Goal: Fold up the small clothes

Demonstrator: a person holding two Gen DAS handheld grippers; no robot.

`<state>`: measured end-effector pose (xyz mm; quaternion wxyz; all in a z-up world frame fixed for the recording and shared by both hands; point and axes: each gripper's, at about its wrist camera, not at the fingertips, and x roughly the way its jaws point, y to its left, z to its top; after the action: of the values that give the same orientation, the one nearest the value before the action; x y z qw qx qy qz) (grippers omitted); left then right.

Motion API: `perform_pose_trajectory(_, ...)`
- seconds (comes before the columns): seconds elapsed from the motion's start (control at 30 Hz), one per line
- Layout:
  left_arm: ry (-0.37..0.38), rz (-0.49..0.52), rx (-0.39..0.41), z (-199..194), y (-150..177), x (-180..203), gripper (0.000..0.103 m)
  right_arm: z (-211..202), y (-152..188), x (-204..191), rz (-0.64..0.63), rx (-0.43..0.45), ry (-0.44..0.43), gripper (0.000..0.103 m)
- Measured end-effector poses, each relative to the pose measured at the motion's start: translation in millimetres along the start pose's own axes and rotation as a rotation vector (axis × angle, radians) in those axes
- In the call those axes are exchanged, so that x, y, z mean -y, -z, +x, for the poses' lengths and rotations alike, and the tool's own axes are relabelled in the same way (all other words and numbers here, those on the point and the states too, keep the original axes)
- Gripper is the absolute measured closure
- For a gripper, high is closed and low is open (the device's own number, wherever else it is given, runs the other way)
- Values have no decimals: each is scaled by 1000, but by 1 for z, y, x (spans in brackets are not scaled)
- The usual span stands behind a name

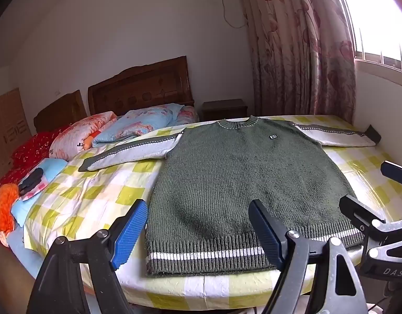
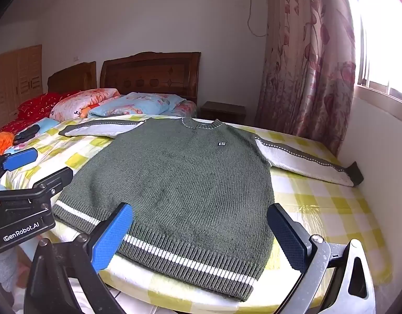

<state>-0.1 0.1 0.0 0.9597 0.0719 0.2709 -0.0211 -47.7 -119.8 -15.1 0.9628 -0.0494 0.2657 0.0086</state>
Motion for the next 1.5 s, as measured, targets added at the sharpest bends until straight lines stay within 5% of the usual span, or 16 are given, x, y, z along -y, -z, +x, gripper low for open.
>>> perform_pose_trajectory(1.5, 1, -18, -26, 6, 2, -6, 22, 4, 2, 4, 44, -23, -26, 0)
